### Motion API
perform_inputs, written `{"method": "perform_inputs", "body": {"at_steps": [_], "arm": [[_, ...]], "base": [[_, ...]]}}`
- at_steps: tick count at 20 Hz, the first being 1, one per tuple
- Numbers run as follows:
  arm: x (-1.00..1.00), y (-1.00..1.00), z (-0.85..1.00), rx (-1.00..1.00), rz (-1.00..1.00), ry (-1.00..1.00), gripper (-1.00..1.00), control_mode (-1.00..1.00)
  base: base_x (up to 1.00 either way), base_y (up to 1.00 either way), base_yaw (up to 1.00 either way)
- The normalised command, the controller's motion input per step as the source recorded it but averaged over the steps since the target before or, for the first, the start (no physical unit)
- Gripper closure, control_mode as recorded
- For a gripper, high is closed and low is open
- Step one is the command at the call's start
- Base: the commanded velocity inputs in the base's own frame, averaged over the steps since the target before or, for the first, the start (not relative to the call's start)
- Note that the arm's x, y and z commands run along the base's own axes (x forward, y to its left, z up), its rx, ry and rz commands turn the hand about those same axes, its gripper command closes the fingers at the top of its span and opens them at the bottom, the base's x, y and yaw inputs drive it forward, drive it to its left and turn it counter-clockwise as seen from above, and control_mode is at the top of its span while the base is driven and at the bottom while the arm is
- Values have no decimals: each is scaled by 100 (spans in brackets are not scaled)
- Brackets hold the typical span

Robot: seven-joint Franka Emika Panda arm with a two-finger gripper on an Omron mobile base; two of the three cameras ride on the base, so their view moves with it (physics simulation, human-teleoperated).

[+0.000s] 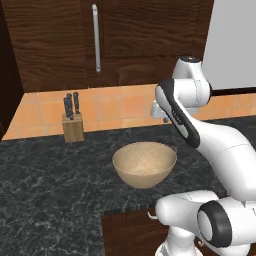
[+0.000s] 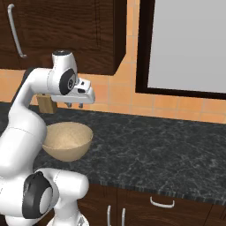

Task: Open the cabinet, pick up the bread from the cabinet and place it in the basket. Then move the basket to the dining counter.

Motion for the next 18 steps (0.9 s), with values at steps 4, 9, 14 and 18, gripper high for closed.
{"method": "perform_inputs", "body": {"at_steps": [4, 9, 14, 18], "arm": [[-3, 4, 0, -4, 0, 0, -100, -100], [-17, 64, 40, -18, 1, -33, -100, -100], [-2, 57, 61, -2, 7, -48, -100, -100], [0, 91, 60, 0, 9, -48, -100, -100]], "base": [[0, 0, 0], [0, 0, 0], [0, 0, 0], [0, 0, 0]]}}
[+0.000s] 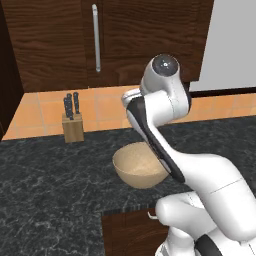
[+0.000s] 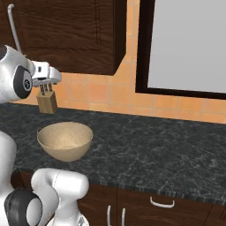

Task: Open the cabinet, pick up the bread from the cabinet and place it in the basket. Then move the basket to the dining counter.

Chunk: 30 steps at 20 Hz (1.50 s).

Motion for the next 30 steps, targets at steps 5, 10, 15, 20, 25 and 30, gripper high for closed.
{"method": "perform_inputs", "body": {"at_steps": [5, 10, 15, 20, 25, 30], "arm": [[9, 98, 83, -1, 5, -27, -100, -100], [24, 82, 91, 0, 6, -10, -100, -100], [37, 48, 29, 2, 4, -1, -100, -100], [40, 13, 0, 2, 0, 0, -100, -100], [49, 0, 0, 1, 0, -1, -100, -100], [54, 0, 0, 0, 0, -3, -100, -100]], "base": [[0, 0, 0], [0, 0, 0], [0, 0, 0], [0, 0, 0], [0, 0, 0], [0, 0, 0]]}}
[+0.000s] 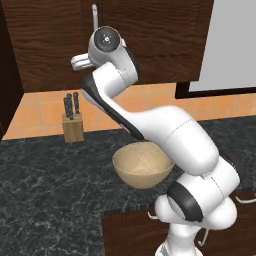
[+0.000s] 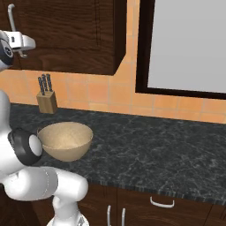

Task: Open the cabinet, pick up the bread from the cabinet and place it in the basket. Then move the basket to the dining counter.

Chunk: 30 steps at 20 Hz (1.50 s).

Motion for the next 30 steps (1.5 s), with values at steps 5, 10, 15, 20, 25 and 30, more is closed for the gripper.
{"method": "perform_inputs", "body": {"at_steps": [5, 10, 15, 20, 25, 30], "arm": [[38, 0, 0, 0, 0, -4, 100, -100], [13, -11, 0, 0, 0, -6, 100, -100], [-41, -44, 0, 0, 0, -9, 100, -100], [-100, -29, 0, 0, 0, -13, 100, -100], [-100, -54, 0, 1, 0, -2, 100, -100], [-100, -73, 0, 6, 0, 0, 100, -100]], "base": [[0, 0, 0], [0, 0, 0], [0, 0, 0], [0, 0, 0], [0, 0, 0], [0, 0, 0]]}}
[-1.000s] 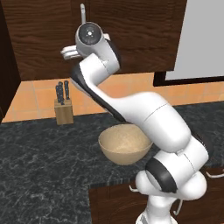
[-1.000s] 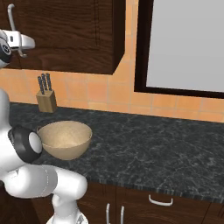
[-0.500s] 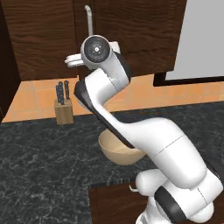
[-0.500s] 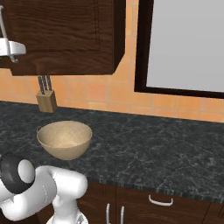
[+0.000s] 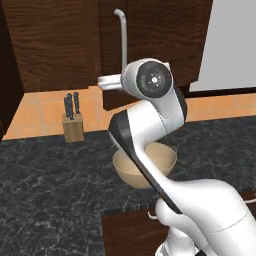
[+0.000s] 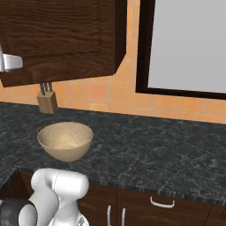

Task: Open the cabinet, pick up the bread from the cabinet and place it in the basket. Then move the basket to the dining counter.

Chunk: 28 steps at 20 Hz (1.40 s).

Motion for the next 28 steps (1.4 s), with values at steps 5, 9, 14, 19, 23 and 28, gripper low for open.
{"method": "perform_inputs", "body": {"at_steps": [5, 9, 14, 19, 23, 28], "arm": [[-100, -30, 0, 1, 0, 0, -100, -100], [-96, 15, 10, -2, 0, -3, -100, -100], [6, 100, -3, -41, 2, 2, -100, -100], [64, 95, 14, -42, -8, 7, -100, -100], [94, 54, -8, -37, -13, 16, -100, -100], [79, 31, -20, -38, -12, 12, -100, -100]], "base": [[0, 0, 0], [0, 0, 0], [0, 0, 0], [0, 0, 0], [0, 0, 0], [0, 0, 0]]}}
